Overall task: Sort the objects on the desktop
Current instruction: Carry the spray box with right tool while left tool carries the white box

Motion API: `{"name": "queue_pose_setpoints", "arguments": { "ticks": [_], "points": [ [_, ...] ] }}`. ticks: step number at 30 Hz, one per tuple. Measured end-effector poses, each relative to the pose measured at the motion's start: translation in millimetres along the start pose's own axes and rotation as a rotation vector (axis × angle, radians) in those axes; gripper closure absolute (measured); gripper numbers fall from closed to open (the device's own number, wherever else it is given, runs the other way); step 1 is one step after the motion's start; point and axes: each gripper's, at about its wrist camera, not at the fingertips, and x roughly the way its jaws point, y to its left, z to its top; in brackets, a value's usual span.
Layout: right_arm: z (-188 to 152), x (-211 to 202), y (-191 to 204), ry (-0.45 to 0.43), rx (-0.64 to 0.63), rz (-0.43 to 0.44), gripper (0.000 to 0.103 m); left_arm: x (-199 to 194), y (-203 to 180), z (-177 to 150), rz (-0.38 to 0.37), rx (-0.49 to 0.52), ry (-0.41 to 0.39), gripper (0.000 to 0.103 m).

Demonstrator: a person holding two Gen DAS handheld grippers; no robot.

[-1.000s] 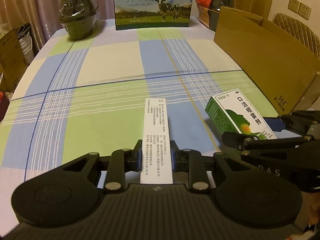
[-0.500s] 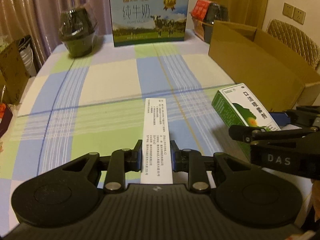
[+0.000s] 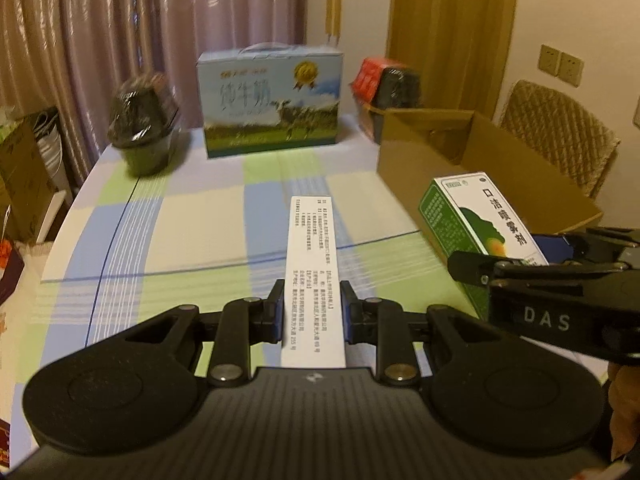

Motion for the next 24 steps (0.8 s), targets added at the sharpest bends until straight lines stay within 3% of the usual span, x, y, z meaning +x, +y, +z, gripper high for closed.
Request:
{"name": "queue_pose_setpoints", "arguments": {
  "ticks": [11, 24],
  "points": [
    [19.1, -39.5, -36.4, -0.058, 0.057, -0.038, 0.051, -28.7, -44.7, 15.7, -0.046, 0.049, -0.036, 0.081],
    [36.7, -62.6, -110.6, -0.089, 0.117, -0.154, 0.051, -19.0, -101.3, 46.2, -0.143, 0.083, -0.065, 0.081]
  ]
}}
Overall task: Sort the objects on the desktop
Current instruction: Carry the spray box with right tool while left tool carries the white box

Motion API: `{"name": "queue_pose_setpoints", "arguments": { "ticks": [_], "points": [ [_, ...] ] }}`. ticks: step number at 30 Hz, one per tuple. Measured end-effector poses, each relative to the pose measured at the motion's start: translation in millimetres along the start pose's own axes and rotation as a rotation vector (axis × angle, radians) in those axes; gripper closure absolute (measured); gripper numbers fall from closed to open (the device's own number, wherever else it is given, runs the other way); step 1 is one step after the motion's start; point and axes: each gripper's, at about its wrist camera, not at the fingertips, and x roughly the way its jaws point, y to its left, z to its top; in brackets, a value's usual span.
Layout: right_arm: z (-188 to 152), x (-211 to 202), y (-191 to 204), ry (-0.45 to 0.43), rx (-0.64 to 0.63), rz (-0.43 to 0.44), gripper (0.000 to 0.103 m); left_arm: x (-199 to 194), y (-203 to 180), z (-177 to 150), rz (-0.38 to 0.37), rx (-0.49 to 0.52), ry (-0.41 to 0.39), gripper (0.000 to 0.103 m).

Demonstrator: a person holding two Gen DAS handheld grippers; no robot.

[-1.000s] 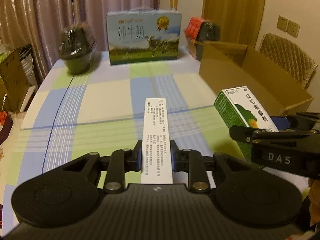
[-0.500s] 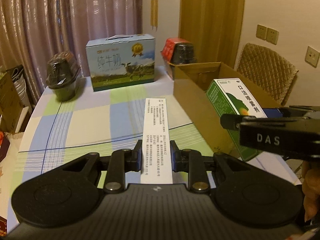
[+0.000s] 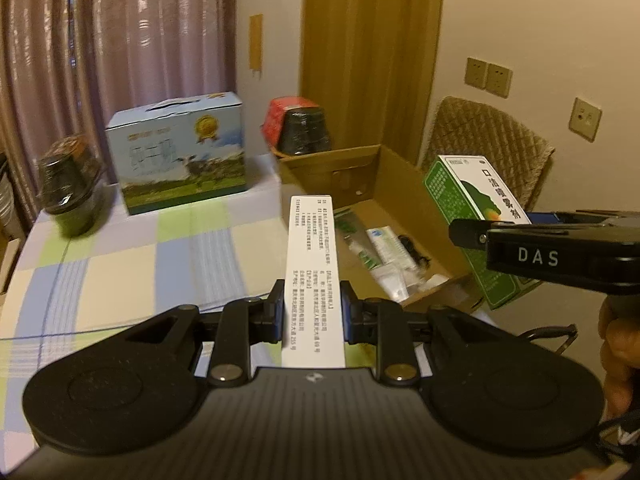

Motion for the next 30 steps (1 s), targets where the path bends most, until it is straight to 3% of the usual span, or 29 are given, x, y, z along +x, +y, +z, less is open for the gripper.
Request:
{"name": "queue_pose_setpoints", "arguments": {
  "ticks": [11, 30],
  "points": [
    [22.1, 9.8, -56.5, -0.024, 0.023, -0.045, 0.051, 33.8, -41.3, 32.7, -0.057, 0.015, -0.001, 0.081],
    [32.0, 44.9, -98.1, 0.011, 0.036, -0.056, 0.051, 87.0, -74.7, 46.5, -0.105, 0.042, 0.041, 0.081]
  ]
}}
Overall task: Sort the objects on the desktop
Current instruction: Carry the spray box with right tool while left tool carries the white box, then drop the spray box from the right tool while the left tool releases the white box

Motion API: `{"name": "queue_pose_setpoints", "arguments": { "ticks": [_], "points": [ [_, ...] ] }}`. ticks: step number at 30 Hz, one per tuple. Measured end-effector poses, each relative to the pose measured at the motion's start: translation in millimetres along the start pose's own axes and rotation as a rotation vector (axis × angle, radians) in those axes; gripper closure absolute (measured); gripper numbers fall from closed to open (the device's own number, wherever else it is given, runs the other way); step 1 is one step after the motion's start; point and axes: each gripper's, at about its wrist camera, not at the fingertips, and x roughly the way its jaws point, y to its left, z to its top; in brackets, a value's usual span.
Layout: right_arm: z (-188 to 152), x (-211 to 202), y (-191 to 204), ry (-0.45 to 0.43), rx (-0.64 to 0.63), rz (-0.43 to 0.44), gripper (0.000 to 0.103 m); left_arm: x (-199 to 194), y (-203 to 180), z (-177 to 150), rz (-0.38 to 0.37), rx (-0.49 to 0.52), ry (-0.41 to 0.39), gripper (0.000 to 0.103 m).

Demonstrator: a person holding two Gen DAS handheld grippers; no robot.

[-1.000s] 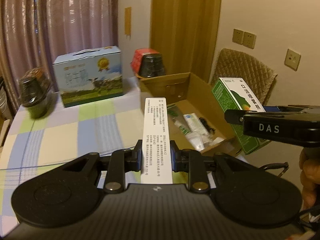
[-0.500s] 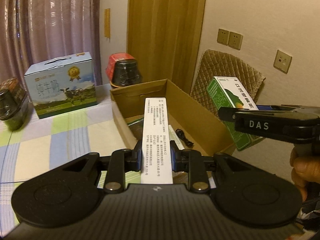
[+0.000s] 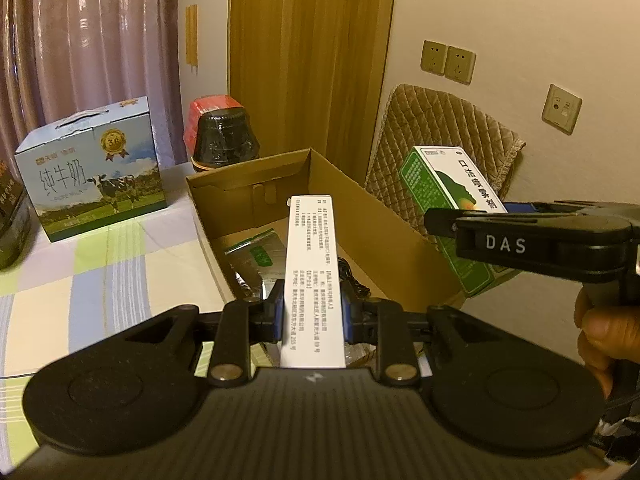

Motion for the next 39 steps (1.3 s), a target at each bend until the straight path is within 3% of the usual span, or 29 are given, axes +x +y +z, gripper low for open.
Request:
{"name": "queue_pose_setpoints", "arguments": {
  "ticks": [28, 29, 30, 31, 39],
  "points": [
    [3.7, 55.3, -7.7, 0.061, 0.011, 0.018, 0.051, 58.1, 16.7, 9.2, 0.004, -0.083, 0.044, 0.081],
    [3.6, 56.2, -7.6, 0.062, 0.011, 0.018, 0.051, 58.5, 17.8, 9.4, 0.010, -0.086, 0.036, 0.077],
    [3.4, 56.8, -7.3, 0.063, 0.011, 0.018, 0.050, 58.7, 19.2, 9.8, 0.016, -0.089, 0.031, 0.063],
    [3.1, 57.3, -7.4, 0.064, 0.012, 0.018, 0.050, 58.2, 21.0, 9.8, 0.016, -0.092, 0.028, 0.060],
    [-1.7, 59.2, -4.1, 0.078, 0.014, 0.025, 0.050, 47.6, 37.7, 6.8, 0.049, -0.114, 0.018, 0.060]
  ]
}}
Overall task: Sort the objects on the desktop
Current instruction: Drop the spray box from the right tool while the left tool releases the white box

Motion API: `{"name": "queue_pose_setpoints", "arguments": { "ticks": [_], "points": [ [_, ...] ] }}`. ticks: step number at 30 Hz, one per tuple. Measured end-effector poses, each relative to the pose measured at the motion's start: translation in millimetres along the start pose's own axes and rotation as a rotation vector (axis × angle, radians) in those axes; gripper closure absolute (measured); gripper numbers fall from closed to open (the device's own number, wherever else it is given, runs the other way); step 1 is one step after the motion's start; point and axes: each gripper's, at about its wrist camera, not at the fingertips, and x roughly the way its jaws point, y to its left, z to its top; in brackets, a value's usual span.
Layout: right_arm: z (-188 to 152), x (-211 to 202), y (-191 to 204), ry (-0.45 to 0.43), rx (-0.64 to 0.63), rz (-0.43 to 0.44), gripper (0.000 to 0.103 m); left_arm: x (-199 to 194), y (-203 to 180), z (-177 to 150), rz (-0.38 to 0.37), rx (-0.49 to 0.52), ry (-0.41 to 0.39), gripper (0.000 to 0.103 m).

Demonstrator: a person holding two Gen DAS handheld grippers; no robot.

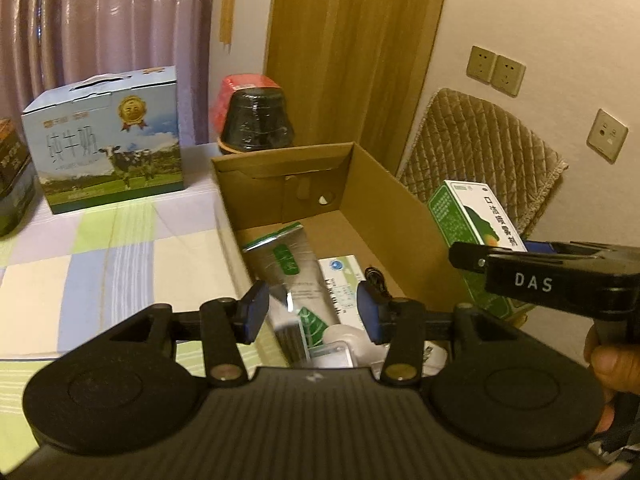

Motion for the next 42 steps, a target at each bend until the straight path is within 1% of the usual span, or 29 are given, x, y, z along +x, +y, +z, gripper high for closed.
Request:
{"name": "queue_pose_setpoints", "arguments": {
  "ticks": [6, 17, 27, 30, 32, 33, 36, 40, 41, 42],
  "points": [
    [-0.4, -1.8, 7.7, -0.002, -0.004, 0.011, 0.050, -6.0, 8.0, -5.2, 0.017, -0.007, 0.010, 0.060],
    [2.2, -1.2, 19.1, -0.002, -0.020, 0.020, 0.050, -12.9, 14.0, -9.3, 0.018, -0.023, 0.011, 0.060],
    [-0.2, 10.6, 27.1, 0.029, -0.018, 0.045, 0.050, -15.5, 19.2, -12.6, 0.022, -0.031, 0.010, 0.053],
    [0.5, 13.6, 29.4, 0.014, -0.012, 0.060, 0.050, -16.1, 22.4, -14.2, 0.027, -0.034, 0.012, 0.052],
    [2.9, 16.4, 28.6, -0.010, -0.009, 0.086, 0.039, -16.6, 24.1, -15.6, 0.030, -0.038, 0.013, 0.051],
    [4.0, 17.4, 27.3, -0.012, -0.002, 0.083, 0.029, -17.2, 25.2, -16.2, 0.030, -0.041, 0.013, 0.048],
    [5.7, 13.3, 20.4, -0.030, 0.027, 0.074, 0.029, -21.6, 27.9, -19.2, 0.033, -0.045, 0.010, 0.044],
    [2.4, 2.3, 10.9, -0.033, 0.057, 0.065, 0.028, -30.2, 30.3, -25.1, 0.036, -0.058, 0.012, 0.042],
    [0.6, -1.7, 8.2, -0.033, 0.065, 0.063, 0.027, -32.7, 30.5, -26.7, 0.036, -0.059, 0.014, 0.038],
    [-1.3, -6.6, 5.2, -0.033, 0.075, 0.060, 0.022, -35.9, 30.3, -28.5, 0.037, -0.060, 0.015, 0.033]
  ]
}}
